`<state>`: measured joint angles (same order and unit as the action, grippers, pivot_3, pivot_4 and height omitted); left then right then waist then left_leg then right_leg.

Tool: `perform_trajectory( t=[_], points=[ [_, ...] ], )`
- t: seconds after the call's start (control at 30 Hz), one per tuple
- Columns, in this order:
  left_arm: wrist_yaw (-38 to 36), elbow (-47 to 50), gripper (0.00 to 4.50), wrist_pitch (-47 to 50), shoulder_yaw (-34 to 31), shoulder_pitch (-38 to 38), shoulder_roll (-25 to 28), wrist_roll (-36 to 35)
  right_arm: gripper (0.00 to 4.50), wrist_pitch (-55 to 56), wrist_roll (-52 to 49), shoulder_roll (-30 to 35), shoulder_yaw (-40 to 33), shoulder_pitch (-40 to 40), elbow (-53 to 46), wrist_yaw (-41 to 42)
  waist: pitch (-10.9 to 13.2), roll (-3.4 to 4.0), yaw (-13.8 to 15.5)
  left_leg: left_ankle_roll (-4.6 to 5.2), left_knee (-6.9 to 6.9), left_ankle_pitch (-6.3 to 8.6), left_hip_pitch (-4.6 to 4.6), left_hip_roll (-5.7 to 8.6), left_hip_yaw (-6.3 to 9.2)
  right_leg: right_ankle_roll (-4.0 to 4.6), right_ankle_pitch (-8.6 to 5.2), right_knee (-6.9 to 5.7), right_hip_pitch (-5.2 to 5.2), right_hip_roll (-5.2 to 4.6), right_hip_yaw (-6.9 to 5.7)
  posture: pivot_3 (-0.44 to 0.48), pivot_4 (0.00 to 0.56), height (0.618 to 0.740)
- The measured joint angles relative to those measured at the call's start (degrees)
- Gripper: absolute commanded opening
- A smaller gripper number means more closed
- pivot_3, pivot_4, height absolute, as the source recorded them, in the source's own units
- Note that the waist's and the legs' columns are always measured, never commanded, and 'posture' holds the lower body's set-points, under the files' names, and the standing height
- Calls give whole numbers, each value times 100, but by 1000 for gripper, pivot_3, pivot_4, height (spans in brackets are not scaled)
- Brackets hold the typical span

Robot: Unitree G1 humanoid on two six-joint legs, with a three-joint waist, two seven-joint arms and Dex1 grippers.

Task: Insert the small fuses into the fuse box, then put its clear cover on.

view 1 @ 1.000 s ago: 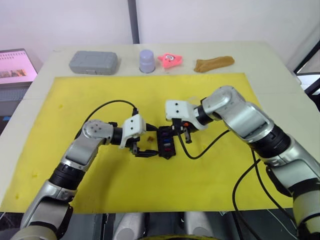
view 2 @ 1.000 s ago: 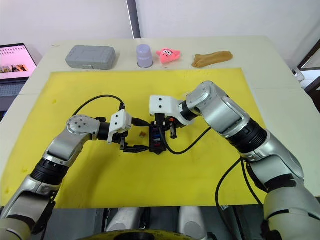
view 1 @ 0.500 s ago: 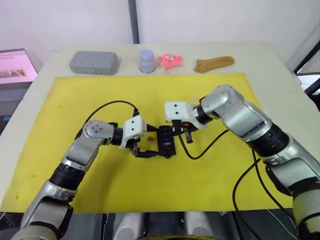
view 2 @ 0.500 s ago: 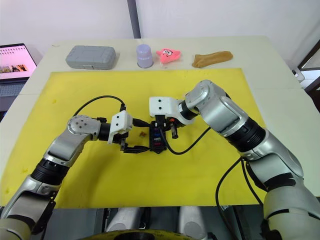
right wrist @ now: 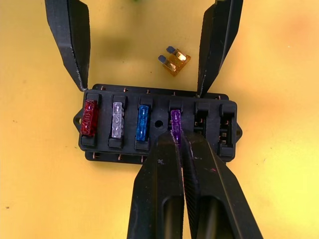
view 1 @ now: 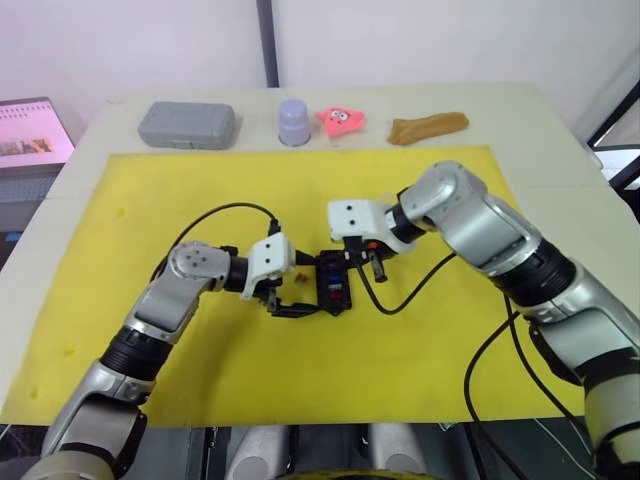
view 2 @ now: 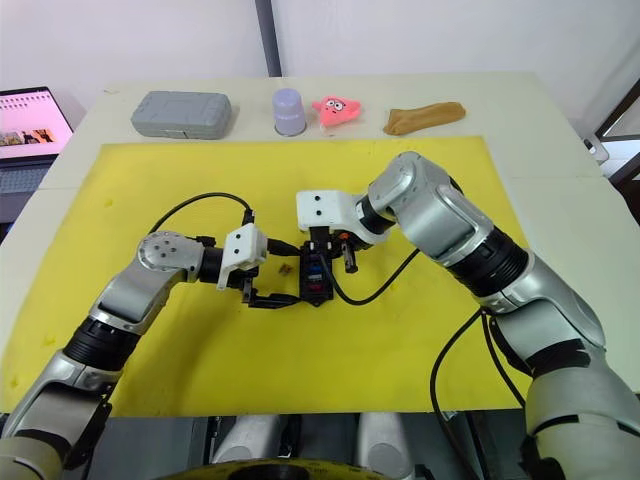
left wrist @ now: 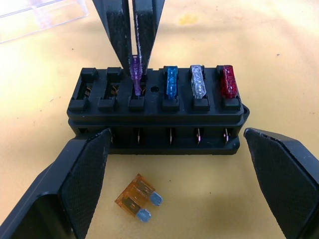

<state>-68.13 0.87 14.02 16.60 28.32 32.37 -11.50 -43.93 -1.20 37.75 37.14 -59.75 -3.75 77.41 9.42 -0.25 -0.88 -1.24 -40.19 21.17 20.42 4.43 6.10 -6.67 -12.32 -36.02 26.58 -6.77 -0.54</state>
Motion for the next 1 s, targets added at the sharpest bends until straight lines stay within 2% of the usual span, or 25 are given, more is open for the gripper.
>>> perform_trajectory(
  t=[0.67,1.0],
  points=[
    [28,-1,4476,-89,3,0,-4,98,0,-458,160,-274,85,-215,355,189,-1,1,-4,0,-1,0,-2,0,1,0,0,-2,-1,0,0,0,150,740],
    [79,-5,4476,-90,2,0,-4,104,0,-602,424,-235,178,-117,-123,-2,-4,0,-4,0,0,0,-5,0,1,0,0,-3,-3,0,0,0,150,740]
  ],
)
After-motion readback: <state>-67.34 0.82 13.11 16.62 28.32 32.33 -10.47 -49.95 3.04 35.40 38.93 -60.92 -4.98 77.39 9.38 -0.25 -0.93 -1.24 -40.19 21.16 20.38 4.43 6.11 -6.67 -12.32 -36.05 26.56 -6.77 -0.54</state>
